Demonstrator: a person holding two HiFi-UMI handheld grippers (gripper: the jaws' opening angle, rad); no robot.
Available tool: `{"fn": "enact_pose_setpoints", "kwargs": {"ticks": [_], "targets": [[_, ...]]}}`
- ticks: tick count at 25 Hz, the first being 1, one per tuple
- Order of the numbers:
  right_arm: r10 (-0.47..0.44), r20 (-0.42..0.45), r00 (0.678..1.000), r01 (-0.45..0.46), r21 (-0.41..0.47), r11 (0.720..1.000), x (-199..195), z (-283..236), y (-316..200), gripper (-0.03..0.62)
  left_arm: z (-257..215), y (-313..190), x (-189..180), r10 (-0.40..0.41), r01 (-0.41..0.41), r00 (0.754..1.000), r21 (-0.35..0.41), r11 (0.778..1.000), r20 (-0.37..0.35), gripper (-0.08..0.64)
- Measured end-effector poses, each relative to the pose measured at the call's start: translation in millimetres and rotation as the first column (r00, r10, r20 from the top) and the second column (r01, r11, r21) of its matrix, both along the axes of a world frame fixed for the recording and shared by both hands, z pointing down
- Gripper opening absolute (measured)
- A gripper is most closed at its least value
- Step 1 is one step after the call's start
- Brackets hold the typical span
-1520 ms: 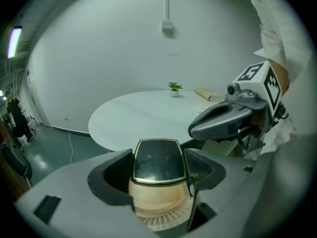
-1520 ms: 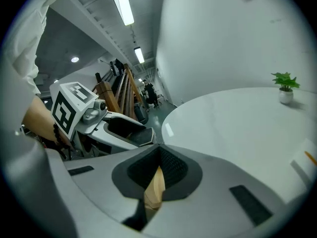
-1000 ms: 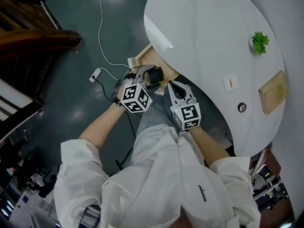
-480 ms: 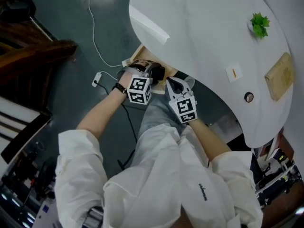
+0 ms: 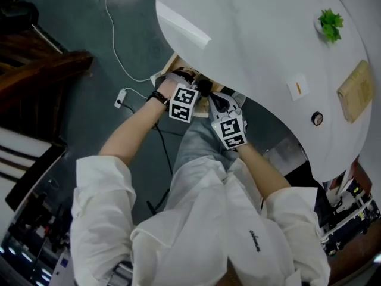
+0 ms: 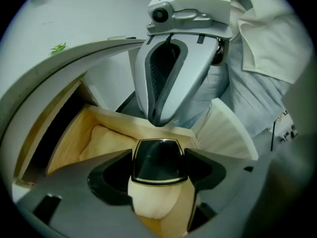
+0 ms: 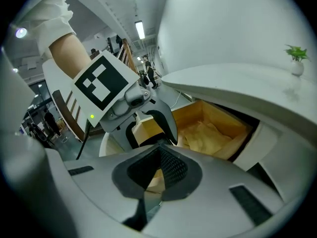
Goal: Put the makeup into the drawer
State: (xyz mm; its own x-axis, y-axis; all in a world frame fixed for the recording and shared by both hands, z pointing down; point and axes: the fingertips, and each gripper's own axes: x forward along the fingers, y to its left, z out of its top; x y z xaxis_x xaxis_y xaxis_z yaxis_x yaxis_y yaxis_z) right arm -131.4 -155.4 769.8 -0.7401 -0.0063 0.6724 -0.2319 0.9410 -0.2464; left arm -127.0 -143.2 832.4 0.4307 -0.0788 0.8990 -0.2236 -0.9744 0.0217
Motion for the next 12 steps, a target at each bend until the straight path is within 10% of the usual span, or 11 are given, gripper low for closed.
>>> {"fn": "enact_pose_setpoints", "kwargs": {"ticks": [12], "targets": [[0.037, -0.012, 0.999, -0.038, -0.036, 0.999, 2, 12, 12, 0.017, 51, 1, 2, 0.145, -0.141, 0.989, -0.094, 0.986, 0.040, 0.341]]}}
